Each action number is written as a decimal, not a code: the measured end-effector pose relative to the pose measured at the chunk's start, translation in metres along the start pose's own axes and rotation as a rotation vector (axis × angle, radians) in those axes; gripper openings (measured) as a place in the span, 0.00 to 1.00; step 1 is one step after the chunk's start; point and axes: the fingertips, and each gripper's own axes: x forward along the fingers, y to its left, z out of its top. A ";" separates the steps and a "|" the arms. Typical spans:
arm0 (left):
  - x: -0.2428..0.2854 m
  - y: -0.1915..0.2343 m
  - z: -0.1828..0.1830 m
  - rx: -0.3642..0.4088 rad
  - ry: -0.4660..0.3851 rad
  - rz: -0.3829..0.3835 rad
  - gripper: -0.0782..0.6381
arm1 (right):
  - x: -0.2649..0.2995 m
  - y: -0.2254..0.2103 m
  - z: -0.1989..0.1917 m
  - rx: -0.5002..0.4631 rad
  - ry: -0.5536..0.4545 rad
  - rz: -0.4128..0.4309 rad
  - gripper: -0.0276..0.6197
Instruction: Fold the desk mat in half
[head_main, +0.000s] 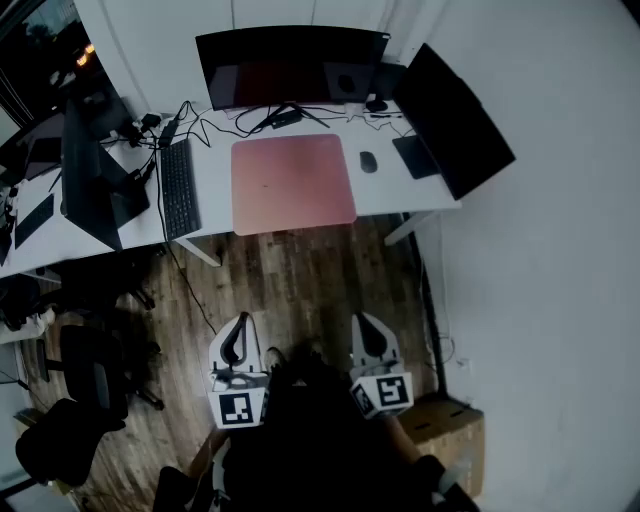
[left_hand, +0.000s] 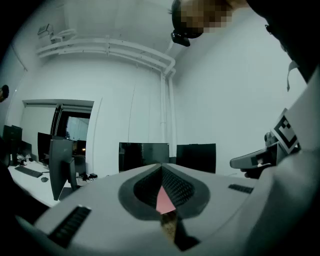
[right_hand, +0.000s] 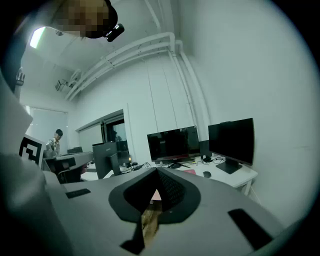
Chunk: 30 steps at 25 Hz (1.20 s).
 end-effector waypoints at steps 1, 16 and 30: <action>0.000 0.001 0.001 0.002 -0.003 0.000 0.11 | 0.000 -0.003 -0.002 -0.017 -0.006 -0.002 0.05; -0.007 0.009 0.003 -0.052 -0.054 -0.040 0.15 | 0.000 0.007 0.009 -0.026 -0.082 0.007 0.08; -0.016 0.035 -0.027 -0.017 0.015 -0.073 0.34 | 0.009 0.036 -0.016 -0.039 -0.017 -0.007 0.29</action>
